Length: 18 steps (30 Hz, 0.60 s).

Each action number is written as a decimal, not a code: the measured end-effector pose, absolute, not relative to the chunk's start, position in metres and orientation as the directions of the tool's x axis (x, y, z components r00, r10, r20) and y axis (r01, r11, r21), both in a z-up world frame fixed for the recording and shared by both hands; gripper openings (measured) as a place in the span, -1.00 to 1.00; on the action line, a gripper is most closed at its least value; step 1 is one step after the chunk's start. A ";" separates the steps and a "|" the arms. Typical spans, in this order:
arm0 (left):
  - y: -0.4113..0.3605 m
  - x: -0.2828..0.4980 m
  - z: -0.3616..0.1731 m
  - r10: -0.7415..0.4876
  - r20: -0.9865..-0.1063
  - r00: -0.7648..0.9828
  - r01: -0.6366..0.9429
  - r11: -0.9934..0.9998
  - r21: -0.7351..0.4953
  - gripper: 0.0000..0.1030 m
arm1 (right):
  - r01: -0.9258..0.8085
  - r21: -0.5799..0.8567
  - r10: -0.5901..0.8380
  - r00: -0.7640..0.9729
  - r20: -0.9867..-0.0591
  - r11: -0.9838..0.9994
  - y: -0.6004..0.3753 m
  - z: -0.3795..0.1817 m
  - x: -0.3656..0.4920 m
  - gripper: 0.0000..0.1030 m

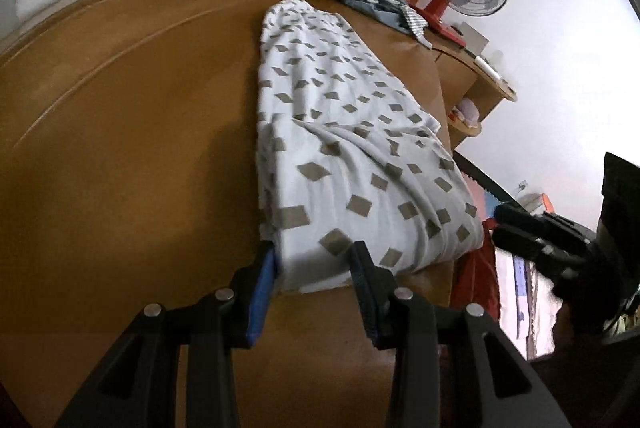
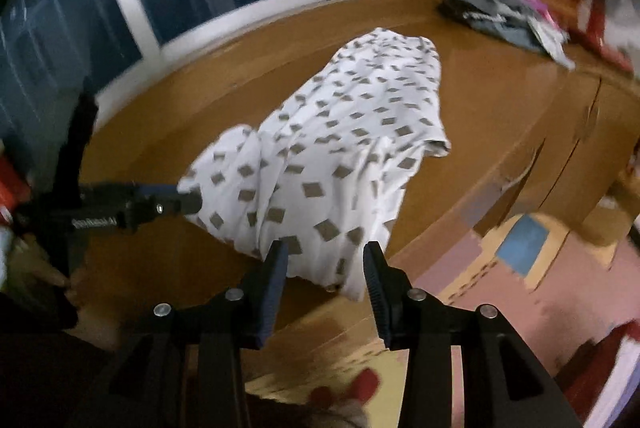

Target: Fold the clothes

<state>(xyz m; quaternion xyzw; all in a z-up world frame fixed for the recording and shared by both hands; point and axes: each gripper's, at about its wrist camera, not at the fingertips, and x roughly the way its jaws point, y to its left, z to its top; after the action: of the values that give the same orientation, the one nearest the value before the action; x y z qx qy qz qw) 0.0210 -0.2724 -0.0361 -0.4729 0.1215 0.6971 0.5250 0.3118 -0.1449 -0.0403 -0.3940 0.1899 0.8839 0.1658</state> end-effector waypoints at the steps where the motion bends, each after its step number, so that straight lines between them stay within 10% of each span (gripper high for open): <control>1: -0.270 0.021 -0.038 0.620 -0.784 -0.006 -0.849 -0.417 -0.324 -0.33 | -0.442 0.174 0.162 -0.624 -0.764 -0.880 -0.149 -0.044 0.307 -0.24; 8: -0.249 0.026 -0.044 0.579 -0.810 -0.097 -0.876 -0.436 -0.206 -0.56 | -0.428 -0.048 0.309 -0.566 -0.764 -0.902 -0.178 -0.060 0.274 -0.70; 18: -0.261 0.027 -0.034 0.548 -0.814 -0.196 -0.876 -0.471 -0.106 -0.81 | -0.459 -0.044 0.333 -0.572 -0.750 -0.887 -0.175 -0.050 0.283 -0.75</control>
<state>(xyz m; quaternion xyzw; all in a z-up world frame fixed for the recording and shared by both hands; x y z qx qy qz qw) 0.0271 -0.2611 -0.0340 -0.4193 0.1958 0.7480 0.4758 0.2833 -0.1753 -0.0499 -0.4046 0.0780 0.8831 0.2244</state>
